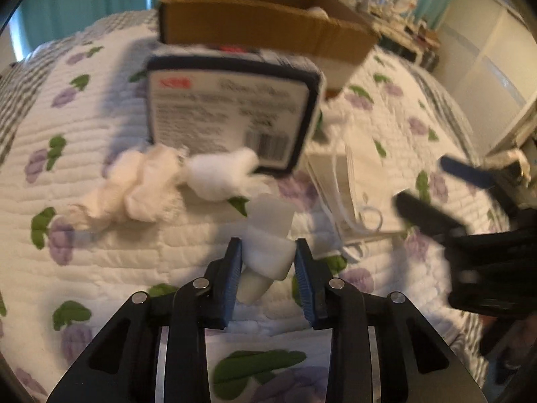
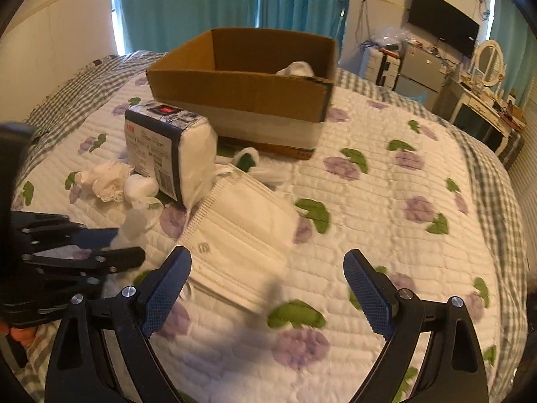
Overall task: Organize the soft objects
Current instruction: 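Grasp the white cloth roll with the left tool while the right tool grasps the white mask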
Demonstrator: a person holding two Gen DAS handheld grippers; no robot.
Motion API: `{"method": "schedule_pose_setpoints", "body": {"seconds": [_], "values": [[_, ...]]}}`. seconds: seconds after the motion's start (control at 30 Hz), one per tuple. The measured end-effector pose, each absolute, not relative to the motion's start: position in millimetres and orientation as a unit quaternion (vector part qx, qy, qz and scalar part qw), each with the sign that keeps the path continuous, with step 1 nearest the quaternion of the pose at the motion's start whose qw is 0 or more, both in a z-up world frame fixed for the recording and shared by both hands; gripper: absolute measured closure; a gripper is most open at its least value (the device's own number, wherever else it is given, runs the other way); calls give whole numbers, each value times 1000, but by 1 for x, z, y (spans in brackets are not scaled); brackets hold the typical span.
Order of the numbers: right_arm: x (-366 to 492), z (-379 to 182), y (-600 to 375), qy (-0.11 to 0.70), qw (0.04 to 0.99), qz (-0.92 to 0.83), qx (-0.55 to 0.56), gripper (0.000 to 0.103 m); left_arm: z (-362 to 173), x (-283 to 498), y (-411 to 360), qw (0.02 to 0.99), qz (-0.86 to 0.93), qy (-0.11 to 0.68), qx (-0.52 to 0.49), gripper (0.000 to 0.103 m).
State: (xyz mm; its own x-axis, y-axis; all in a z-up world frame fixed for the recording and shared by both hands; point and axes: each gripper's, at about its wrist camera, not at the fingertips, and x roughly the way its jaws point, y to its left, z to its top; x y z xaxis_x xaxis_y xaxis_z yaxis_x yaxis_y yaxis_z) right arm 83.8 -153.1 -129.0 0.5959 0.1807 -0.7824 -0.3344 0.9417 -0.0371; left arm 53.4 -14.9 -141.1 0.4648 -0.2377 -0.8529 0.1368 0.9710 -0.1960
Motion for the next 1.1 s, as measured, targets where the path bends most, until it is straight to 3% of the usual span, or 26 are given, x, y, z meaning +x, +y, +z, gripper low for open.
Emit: {"method": "schedule_pose_setpoints", "body": {"seconds": [0.27, 0.63, 0.7, 0.8, 0.87, 0.97, 1.1], "values": [[119, -164, -124, 460, 865, 166, -108, 10, -113, 64, 5, 876, -113, 468, -37, 72], [131, -198, -122, 500, 842, 171, -110, 14, -118, 68, 1, 872, -115, 474, -30, 72], [130, -198, -120, 498, 842, 173, -114, 26, -114, 65, 1, 874, -112, 472, -26, 72], [125, -193, -120, 498, 841, 171, -121, 55, -108, 59, 3, 877, -107, 469, -21, 72], [120, -185, -125, 494, 845, 166, -124, 90, -104, 54, 4, 878, -104, 466, -22, 72], [112, -172, -132, 483, 852, 167, -113, 99, -96, 45, 3, 882, -101, 460, -19, 72], [93, -148, -137, 463, 863, 167, -114, 100, -78, 31, 0, 890, -100, 445, -18, 72]]}}
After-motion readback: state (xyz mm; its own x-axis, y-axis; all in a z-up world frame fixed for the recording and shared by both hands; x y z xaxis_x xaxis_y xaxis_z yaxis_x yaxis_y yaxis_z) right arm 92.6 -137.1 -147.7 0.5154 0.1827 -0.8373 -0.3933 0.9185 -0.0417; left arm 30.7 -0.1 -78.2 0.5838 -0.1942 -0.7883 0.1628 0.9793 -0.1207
